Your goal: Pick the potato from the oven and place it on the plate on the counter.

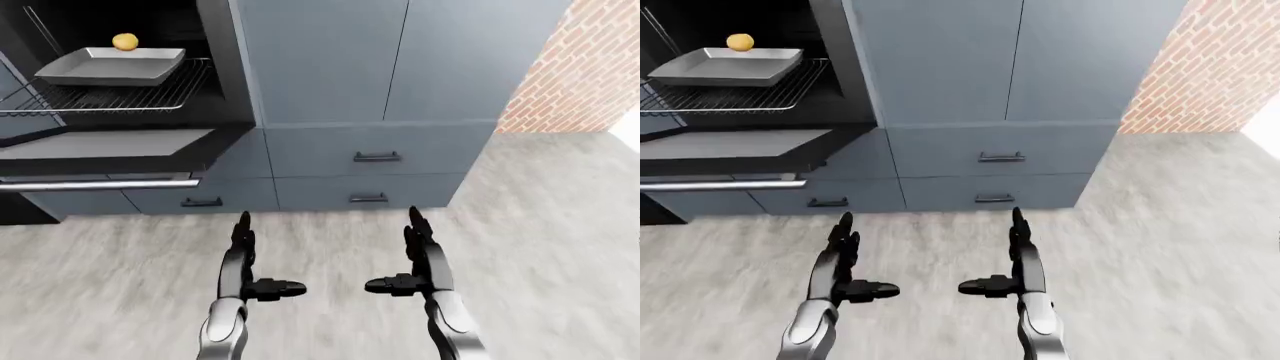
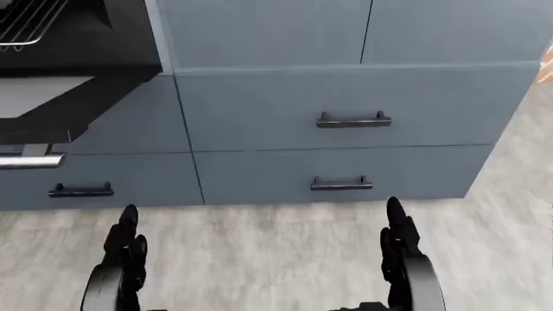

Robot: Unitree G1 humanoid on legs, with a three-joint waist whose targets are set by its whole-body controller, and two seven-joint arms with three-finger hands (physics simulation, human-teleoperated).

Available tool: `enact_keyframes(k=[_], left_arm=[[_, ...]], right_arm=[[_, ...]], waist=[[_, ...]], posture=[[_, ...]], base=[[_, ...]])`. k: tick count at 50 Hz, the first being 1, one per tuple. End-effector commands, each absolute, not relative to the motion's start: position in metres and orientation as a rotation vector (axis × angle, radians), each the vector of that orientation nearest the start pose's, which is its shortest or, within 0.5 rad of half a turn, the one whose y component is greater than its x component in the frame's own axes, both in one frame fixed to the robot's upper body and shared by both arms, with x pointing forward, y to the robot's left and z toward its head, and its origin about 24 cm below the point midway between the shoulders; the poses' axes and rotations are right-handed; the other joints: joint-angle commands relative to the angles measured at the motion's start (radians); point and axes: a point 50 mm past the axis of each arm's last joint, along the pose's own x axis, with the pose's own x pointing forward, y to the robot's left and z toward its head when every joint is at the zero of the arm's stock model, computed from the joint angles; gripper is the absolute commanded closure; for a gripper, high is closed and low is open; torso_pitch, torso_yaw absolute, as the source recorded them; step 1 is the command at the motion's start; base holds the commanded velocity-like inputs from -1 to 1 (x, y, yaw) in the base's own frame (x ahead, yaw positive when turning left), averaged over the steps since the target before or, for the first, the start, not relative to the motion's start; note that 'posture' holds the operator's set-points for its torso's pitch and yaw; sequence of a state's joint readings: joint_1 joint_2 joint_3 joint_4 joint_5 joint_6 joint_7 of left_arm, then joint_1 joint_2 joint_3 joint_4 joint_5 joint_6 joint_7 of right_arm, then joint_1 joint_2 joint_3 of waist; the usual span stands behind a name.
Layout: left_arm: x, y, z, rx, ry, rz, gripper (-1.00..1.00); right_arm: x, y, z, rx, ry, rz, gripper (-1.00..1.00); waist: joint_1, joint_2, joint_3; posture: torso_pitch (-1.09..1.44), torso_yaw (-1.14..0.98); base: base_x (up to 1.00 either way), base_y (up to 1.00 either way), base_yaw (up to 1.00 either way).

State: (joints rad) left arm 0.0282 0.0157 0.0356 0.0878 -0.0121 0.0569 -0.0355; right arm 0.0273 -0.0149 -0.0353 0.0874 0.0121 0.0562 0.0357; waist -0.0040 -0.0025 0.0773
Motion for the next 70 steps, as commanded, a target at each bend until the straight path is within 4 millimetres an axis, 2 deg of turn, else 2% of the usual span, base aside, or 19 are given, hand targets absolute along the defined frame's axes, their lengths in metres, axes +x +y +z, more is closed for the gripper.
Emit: enact_keyframes(k=[1, 3, 5, 8, 21, 23, 26, 31, 34, 35, 42, 46, 49, 51, 53, 56, 58, 60, 70], left_arm=[[0.254, 0.159, 0.046, -0.007, -0.001, -0.003, -1.00], [0.254, 0.159, 0.049, -0.003, -0.006, -0.004, -1.00], [0.254, 0.158, 0.053, -0.003, -0.010, -0.004, -1.00], [0.255, 0.156, 0.060, 0.013, -0.019, -0.006, -1.00], [0.249, 0.158, 0.147, 0.027, -0.127, -0.013, -1.00], [0.243, 0.160, 0.153, 0.012, -0.141, -0.009, -1.00], [0.241, 0.162, 0.162, 0.012, -0.155, -0.006, -1.00], [0.237, 0.160, 0.166, 0.004, -0.158, -0.013, -1.00], [0.233, 0.161, 0.171, 0.004, -0.163, -0.010, -1.00], [0.231, 0.163, 0.175, -0.008, -0.164, -0.003, -1.00], [0.229, 0.163, 0.180, -0.002, -0.175, -0.004, -1.00], [0.229, 0.162, 0.178, -0.003, -0.175, -0.005, -1.00], [0.228, 0.163, 0.179, -0.003, -0.177, -0.001, -1.00], [0.227, 0.163, 0.179, -0.002, -0.179, 0.000, -1.00], [0.227, 0.163, 0.179, -0.008, -0.179, 0.000, -1.00], [0.226, 0.163, 0.179, -0.010, -0.181, 0.001, -1.00], [0.227, 0.163, 0.178, -0.009, -0.179, 0.004, -1.00], [0.227, 0.163, 0.177, -0.008, -0.181, 0.007, -1.00], [0.227, 0.163, 0.179, -0.006, -0.181, 0.000, -1.00]], right_arm=[[0.253, -0.160, 0.045, -0.011, -0.003, -0.005, -1.00], [0.253, -0.160, 0.044, -0.012, -0.003, 0.002, -1.00], [0.253, -0.160, 0.043, -0.010, -0.002, 0.000, -1.00], [0.253, -0.159, 0.046, -0.012, -0.003, 0.007, -1.00], [0.252, -0.169, 0.128, -0.002, -0.082, -0.004, -1.00], [0.248, -0.167, 0.142, 0.002, -0.102, 0.011, -1.00], [0.247, -0.164, 0.149, 0.006, -0.115, 0.032, -1.00], [0.243, -0.162, 0.164, -0.007, -0.140, 0.053, -1.00], [0.240, -0.161, 0.169, -0.008, -0.149, 0.057, -1.00], [0.239, -0.160, 0.169, -0.006, -0.151, 0.059, -1.00], [0.234, -0.156, 0.175, -0.010, -0.173, 0.084, -1.00], [0.234, -0.157, 0.175, 0.019, -0.167, 0.092, -1.00], [0.233, -0.158, 0.174, 0.023, -0.169, 0.093, -1.00], [0.230, -0.156, 0.178, 0.031, -0.181, 0.109, -1.00], [0.230, -0.157, 0.180, 0.032, -0.191, 0.107, -1.00], [0.230, -0.158, 0.179, 0.035, -0.199, 0.114, -1.00], [0.231, -0.159, 0.179, 0.040, -0.204, 0.118, -1.00], [0.229, -0.159, 0.180, 0.040, -0.209, 0.125, -1.00], [0.226, -0.156, 0.187, 0.028, -0.229, 0.152, -1.00]], waist=[[-0.002, -0.008, -0.001], [0.007, -0.001, -0.063], [0.004, -0.009, -0.018], [0.007, -0.008, -0.076], [0.012, -0.003, -0.115], [0.014, 0.005, -0.010], [0.030, 0.014, -0.019], [0.065, -0.025, -0.034], [0.053, -0.112, -0.051], [0.051, -0.056, -0.028], [0.017, -0.037, -0.061], [0.020, 0.037, -0.067], [0.064, 0.032, -0.018], [0.058, 0.049, -0.089], [0.047, 0.040, -0.071], [0.035, -0.014, -0.047], [0.002, -0.101, -0.048], [-0.010, -0.057, -0.040], [0.004, 0.006, -0.059]], posture=[[0.00, 0.00], [0.00, 0.00], [0.00, 0.00], [0.00, 0.00], [0.00, 0.00], [0.00, 0.00], [0.00, 0.00], [0.00, 0.00], [0.00, 0.00], [0.00, 0.00], [0.00, 0.00], [0.00, 0.00], [0.00, 0.00], [0.00, 0.00], [0.00, 0.00], [0.00, 0.00], [0.00, 0.00], [0.00, 0.00], [0.00, 0.00]], base=[[0.00, 0.00, 0.00], [0.00, 0.00, 0.00], [0.00, 0.00, 0.00], [0.00, 0.00, 0.00], [0.02, -0.01, 0.00], [0.82, -0.18, 0.00], [0.93, -0.18, 0.00], [0.93, -0.18, 0.00], [0.93, -0.18, 0.00], [0.94, -0.18, 0.00], [0.94, -0.15, 0.00], [0.95, -0.12, 0.00], [0.77, -0.03, 0.33], [0.09, 0.00, 1.00], [0.01, 0.00, 1.00], [0.00, 0.00, 1.00], [0.00, 0.00, 1.00], [0.00, 0.00, 1.00], [0.00, 0.00, 1.00]])
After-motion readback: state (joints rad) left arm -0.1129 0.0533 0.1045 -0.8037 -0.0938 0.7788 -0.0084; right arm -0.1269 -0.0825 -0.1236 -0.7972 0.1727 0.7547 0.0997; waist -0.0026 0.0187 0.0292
